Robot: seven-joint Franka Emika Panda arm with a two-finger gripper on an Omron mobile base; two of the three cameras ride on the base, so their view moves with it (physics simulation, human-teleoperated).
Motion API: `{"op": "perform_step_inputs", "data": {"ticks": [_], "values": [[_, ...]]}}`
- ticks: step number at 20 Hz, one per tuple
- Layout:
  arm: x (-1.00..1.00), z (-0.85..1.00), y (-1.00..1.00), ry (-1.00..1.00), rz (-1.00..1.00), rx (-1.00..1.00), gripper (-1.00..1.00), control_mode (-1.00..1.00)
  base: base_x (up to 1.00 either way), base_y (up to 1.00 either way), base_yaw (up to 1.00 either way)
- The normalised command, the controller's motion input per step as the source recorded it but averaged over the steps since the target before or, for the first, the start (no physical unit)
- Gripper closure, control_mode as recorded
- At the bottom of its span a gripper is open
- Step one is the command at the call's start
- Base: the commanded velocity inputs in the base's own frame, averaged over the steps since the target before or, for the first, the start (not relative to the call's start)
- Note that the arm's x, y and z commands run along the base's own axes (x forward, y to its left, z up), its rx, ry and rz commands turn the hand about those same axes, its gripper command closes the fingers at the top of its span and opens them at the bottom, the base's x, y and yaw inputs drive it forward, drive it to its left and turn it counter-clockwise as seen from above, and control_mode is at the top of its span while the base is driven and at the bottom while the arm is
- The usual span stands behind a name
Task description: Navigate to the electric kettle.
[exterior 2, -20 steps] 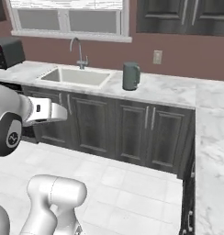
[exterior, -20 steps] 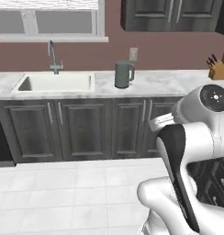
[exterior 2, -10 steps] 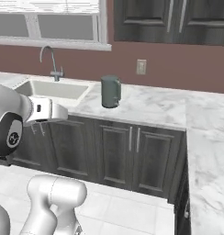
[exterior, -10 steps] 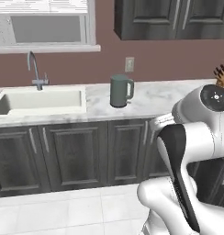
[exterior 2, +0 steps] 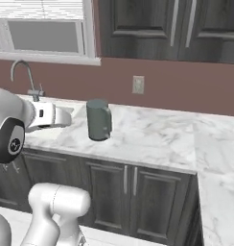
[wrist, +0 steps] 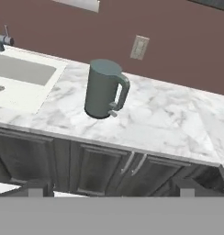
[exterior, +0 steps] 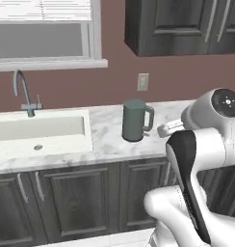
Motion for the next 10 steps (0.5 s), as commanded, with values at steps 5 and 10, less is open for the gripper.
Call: {"op": "perform_step_inputs", "data": {"ticks": [5, 10], "values": [[0.0, 0.0, 0.0, 0.0, 0.0, 0.0, -1.0, 1.0, 1.0, 0.42, -0.1], [0.0, 0.0, 0.0, 0.0, 0.0, 0.0, -1.0, 1.0, 1.0, 0.03, -0.14]]}}
